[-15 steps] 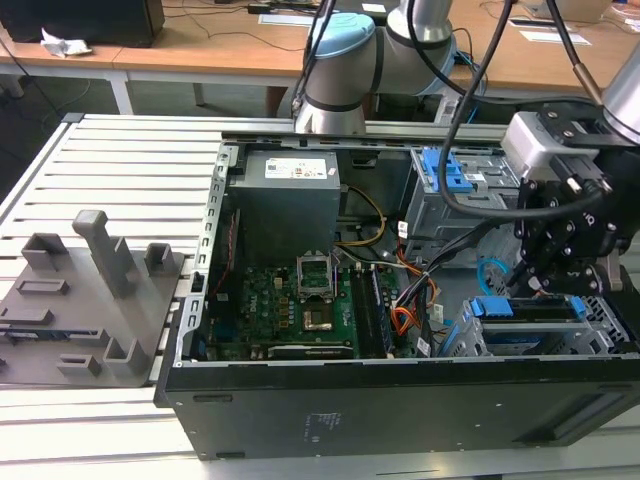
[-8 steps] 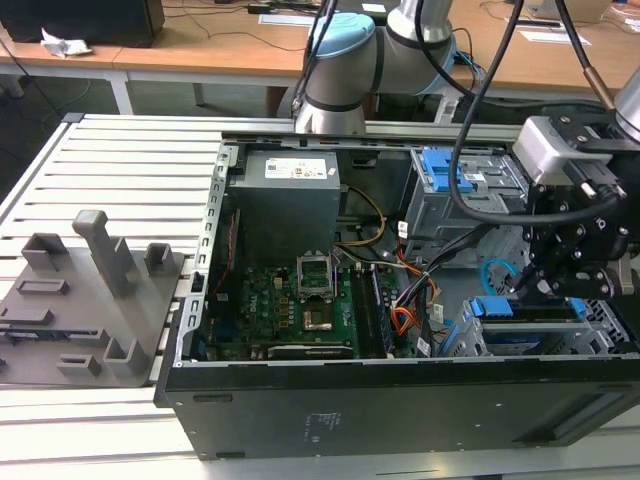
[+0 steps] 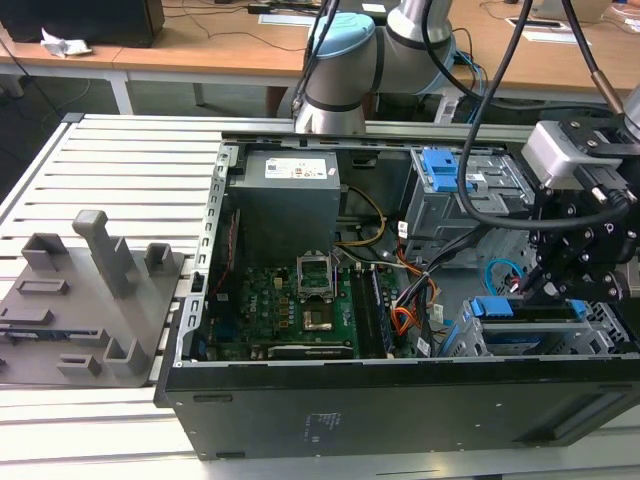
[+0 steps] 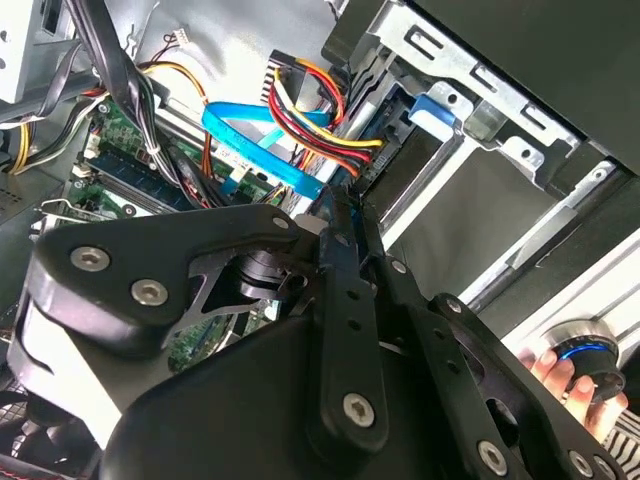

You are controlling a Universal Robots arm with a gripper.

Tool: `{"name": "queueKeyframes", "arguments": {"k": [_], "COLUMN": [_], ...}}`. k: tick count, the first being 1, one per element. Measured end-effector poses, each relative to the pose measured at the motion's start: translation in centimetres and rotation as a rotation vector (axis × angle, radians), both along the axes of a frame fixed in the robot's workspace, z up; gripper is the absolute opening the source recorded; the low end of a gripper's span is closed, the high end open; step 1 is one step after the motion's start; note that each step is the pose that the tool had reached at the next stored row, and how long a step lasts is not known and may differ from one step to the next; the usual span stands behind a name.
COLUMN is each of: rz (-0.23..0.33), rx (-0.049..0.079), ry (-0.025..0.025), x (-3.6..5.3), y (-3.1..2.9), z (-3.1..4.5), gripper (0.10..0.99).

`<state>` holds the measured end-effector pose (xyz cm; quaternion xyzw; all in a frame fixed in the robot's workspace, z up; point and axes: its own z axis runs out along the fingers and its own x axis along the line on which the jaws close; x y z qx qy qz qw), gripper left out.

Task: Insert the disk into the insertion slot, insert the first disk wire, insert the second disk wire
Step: 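Insert the second disk wire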

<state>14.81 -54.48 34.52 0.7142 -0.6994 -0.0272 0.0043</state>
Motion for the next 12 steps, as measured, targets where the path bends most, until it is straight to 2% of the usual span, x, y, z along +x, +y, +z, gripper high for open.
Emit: {"name": "queueKeyframes", "arguments": {"k": [12], "rz": [-0.001], "rx": [0.000], "ry": [0.0000], "x": [0.02], "y": [-0.30], "z": [-0.68], "gripper": [0.161]}}
